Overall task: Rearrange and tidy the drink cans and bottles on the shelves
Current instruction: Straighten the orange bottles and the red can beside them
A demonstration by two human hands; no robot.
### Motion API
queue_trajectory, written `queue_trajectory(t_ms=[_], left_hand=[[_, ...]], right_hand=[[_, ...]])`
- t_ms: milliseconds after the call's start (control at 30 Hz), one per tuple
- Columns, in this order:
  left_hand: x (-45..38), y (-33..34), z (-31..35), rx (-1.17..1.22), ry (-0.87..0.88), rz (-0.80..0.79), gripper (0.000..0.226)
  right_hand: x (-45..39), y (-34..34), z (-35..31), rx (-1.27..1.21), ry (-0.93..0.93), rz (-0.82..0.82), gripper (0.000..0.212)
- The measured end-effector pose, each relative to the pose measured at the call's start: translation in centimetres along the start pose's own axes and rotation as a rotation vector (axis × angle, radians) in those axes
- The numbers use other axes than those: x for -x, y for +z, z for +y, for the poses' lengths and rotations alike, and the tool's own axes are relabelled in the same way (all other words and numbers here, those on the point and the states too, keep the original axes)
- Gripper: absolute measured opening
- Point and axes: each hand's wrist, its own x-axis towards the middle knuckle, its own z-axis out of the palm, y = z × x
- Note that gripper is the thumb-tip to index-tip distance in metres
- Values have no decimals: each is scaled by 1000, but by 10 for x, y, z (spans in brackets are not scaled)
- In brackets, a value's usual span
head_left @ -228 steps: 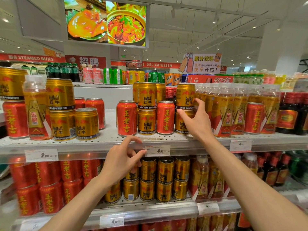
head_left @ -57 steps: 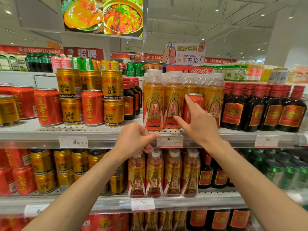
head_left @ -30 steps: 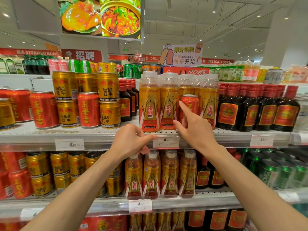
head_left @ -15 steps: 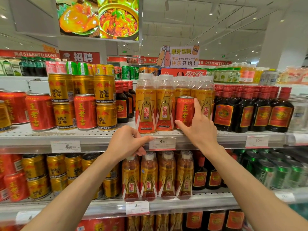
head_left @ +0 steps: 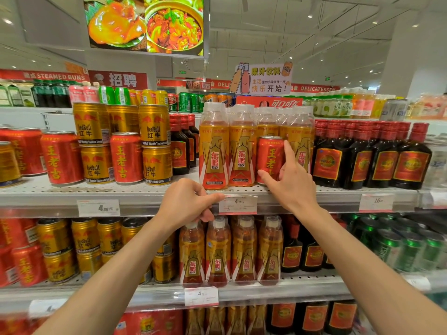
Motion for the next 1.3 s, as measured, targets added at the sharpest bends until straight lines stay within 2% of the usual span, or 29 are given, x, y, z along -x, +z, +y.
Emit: queue_trajectory(t_ms=[133, 267, 367, 533, 733, 1300], left_hand=[[0, 0, 1, 8, -1, 0, 52], [1, 1, 2, -4, -4, 5, 54], [0, 1, 1, 3, -6, 3, 54], [2, 1, 2, 11, -5, 9, 54], [1, 1, 0, 11, -2, 8, 56], [1, 3, -2, -9, 36, 52, 55]], right_hand=[[6, -5, 7, -77, -28, 50, 78], [14, -16, 18, -94, -4, 195, 61], [14, -17, 26, -57, 56, 245, 70], [10, -9, 27, 10, 162, 159, 87], [6, -5, 25, -62, 198, 178, 78], [12, -9, 29, -61, 183, 87, 84]])
